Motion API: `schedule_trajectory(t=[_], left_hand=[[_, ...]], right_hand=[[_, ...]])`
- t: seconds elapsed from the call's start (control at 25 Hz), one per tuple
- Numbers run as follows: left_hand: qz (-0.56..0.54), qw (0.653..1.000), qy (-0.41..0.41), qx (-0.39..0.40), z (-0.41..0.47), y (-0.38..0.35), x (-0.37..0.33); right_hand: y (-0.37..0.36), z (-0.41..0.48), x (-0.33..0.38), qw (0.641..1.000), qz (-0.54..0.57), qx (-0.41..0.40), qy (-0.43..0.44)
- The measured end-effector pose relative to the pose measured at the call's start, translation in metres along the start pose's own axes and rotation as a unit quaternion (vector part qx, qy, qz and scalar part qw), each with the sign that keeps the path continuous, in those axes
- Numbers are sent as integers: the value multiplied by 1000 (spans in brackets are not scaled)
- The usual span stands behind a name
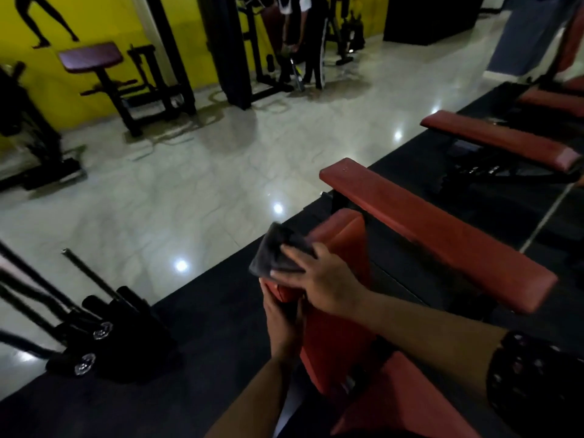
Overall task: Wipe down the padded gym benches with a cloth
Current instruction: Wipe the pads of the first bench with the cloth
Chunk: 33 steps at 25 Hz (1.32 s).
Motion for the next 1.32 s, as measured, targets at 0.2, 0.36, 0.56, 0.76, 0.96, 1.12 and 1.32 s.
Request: schedule_trajectory(t=[0.2,0.36,0.56,0.76,0.96,1.12,1.32], left_hand=[[64,997,27,-22,-8,0,-4],[86,996,13,-33,-13,7,-16],[299,943,-133,-60,-7,25,-20],[447,861,-241,-22,-3,19,-36],[469,844,-261,-21,2,17,-55],[470,842,-264,-17,1,23,-60],[499,811,-305,-9,8,26,-68]], right_hand=[[8,27,16,981,-36,153,118],[10,37,-45,980,-20,174,-98],[11,6,-120,968,-19,150,-202],[12,-1,-104,947,-24,130,-293],[7,5,-44,979,23,158,-129],[13,-5,-118,957,-29,163,-238],[16,-8,-153,892,2,128,-433]])
Point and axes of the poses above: each hand's wrist, its own z-axis towards the middle knuckle, its own y-axis out of the back of the hand, x = y × z, the point moved 7 cm from there along z, towards the middle knuckle, and after that the axes turned 3 degrees about z, right-handed, at the moved point
